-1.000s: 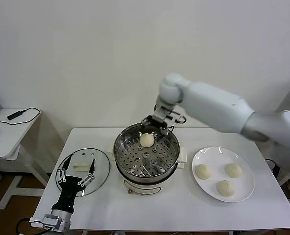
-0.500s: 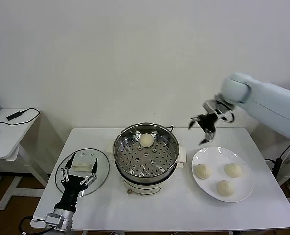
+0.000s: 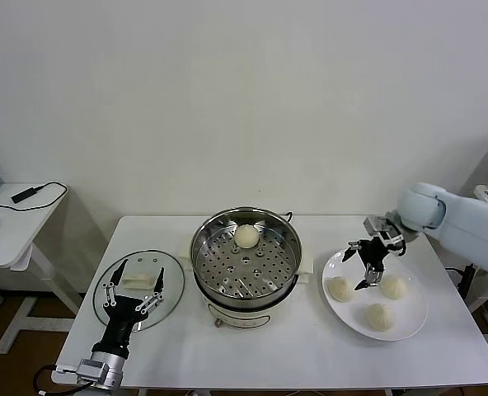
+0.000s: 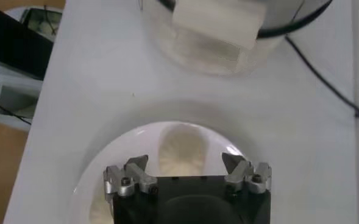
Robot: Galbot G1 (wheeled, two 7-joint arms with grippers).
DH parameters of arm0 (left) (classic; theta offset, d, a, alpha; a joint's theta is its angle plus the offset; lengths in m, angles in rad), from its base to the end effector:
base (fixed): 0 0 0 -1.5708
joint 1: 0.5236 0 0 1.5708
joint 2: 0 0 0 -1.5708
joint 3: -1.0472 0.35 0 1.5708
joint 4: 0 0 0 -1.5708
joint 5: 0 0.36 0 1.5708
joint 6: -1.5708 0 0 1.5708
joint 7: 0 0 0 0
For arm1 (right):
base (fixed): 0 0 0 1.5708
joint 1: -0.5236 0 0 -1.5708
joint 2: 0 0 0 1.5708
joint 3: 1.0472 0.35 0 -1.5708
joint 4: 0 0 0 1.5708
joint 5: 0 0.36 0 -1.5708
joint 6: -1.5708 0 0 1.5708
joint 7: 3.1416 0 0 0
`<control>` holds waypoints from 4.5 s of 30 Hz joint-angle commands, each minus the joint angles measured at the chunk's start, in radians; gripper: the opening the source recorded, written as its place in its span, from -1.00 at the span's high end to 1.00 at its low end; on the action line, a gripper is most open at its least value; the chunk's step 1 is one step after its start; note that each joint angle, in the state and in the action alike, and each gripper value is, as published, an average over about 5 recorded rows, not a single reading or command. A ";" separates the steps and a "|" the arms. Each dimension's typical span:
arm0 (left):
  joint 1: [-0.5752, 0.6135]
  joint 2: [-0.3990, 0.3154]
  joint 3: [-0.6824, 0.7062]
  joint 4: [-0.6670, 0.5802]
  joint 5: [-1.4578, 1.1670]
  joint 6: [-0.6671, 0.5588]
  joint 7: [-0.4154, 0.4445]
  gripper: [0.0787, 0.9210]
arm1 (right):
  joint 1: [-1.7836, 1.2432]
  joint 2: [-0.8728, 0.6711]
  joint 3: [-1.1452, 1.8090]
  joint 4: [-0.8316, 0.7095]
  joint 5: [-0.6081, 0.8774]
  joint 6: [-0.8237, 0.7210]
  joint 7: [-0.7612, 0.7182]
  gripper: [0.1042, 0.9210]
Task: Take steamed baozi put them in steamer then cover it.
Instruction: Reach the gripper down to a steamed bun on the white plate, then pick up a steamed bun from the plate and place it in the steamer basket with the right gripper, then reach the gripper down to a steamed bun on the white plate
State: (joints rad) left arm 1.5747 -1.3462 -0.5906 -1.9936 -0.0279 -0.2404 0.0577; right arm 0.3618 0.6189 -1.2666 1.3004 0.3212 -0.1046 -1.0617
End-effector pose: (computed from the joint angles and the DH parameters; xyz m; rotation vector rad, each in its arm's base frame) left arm 0.1862 0.0665 -0.3311 0.1853 2.9845 0.3004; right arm 0.5155 -0.1670 -0.1606 1.4615 -1.4034 1.2290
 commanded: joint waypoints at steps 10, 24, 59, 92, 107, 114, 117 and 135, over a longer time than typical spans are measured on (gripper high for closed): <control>0.001 0.002 -0.004 0.003 0.000 -0.003 0.000 -0.77 | -0.171 0.046 0.081 -0.079 -0.049 -0.051 0.109 -0.76; 0.003 0.002 -0.008 0.006 0.000 -0.008 0.000 -0.77 | -0.204 0.070 0.103 -0.099 -0.063 -0.046 0.113 -0.76; 0.001 0.020 0.011 -0.021 -0.007 -0.017 -0.005 -0.77 | 0.601 0.273 -0.252 0.034 0.218 -0.072 -0.181 -0.24; -0.009 0.025 0.005 -0.034 -0.016 -0.017 -0.022 -0.77 | 0.347 0.850 -0.330 -0.112 0.463 -0.251 0.198 -0.24; -0.004 0.023 -0.004 -0.039 -0.027 -0.022 -0.025 -0.77 | 0.291 0.867 -0.335 -0.141 0.404 -0.254 0.180 -0.30; -0.004 0.024 -0.006 -0.041 -0.028 -0.021 -0.025 -0.77 | 0.288 0.846 -0.326 -0.129 0.391 -0.253 0.185 -0.67; -0.005 0.024 -0.005 -0.041 -0.029 -0.020 -0.026 -0.77 | 0.309 0.810 -0.312 -0.094 0.379 -0.253 0.179 -0.75; -0.023 0.031 0.025 -0.045 -0.026 -0.002 -0.025 -0.77 | 0.587 0.006 -0.285 0.268 0.067 -0.105 -0.176 -0.76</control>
State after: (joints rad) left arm 1.5518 -1.3176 -0.5705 -2.0393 -0.0553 -0.2461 0.0321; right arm 0.8504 1.0613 -1.5375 1.4206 0.5568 -0.2921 -1.0761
